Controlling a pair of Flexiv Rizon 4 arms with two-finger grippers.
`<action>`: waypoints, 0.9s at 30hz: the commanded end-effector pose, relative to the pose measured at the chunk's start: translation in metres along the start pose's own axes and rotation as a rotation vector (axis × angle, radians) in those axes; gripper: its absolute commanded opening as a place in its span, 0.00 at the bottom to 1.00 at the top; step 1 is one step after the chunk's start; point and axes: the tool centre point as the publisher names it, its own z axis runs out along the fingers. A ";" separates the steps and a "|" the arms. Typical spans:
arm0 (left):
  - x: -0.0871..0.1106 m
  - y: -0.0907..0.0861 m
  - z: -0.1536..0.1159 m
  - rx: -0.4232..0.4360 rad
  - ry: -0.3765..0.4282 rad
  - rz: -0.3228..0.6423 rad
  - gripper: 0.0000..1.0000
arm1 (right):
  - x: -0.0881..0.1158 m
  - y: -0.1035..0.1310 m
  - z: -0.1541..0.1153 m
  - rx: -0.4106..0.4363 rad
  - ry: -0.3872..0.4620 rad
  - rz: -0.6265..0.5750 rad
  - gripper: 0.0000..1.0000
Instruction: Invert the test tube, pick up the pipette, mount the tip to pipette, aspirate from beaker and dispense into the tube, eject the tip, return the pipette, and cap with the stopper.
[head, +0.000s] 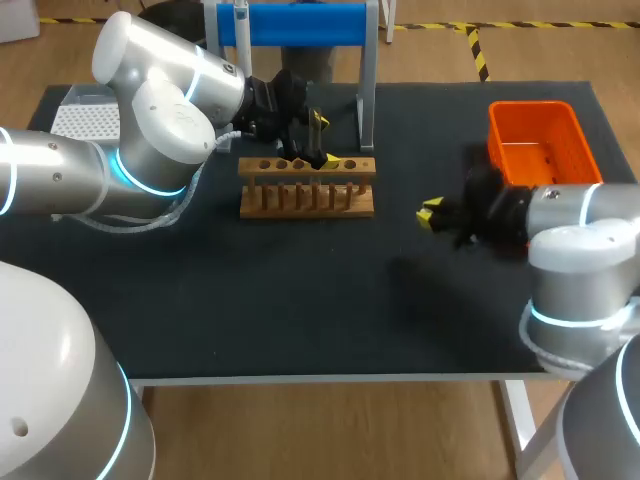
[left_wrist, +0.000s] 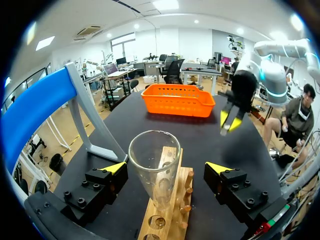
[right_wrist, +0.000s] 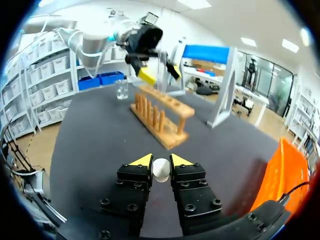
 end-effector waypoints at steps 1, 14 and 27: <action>-0.001 0.000 0.000 -0.001 0.003 -0.001 1.00 | -0.011 0.027 -0.027 0.000 0.111 -0.045 0.00; -0.001 0.000 0.000 -0.001 0.003 -0.001 1.00 | -0.013 0.096 -0.056 -0.081 0.245 -0.181 0.00; -0.001 0.000 0.000 -0.001 0.003 -0.001 1.00 | -0.013 0.096 -0.056 -0.081 0.245 -0.181 0.00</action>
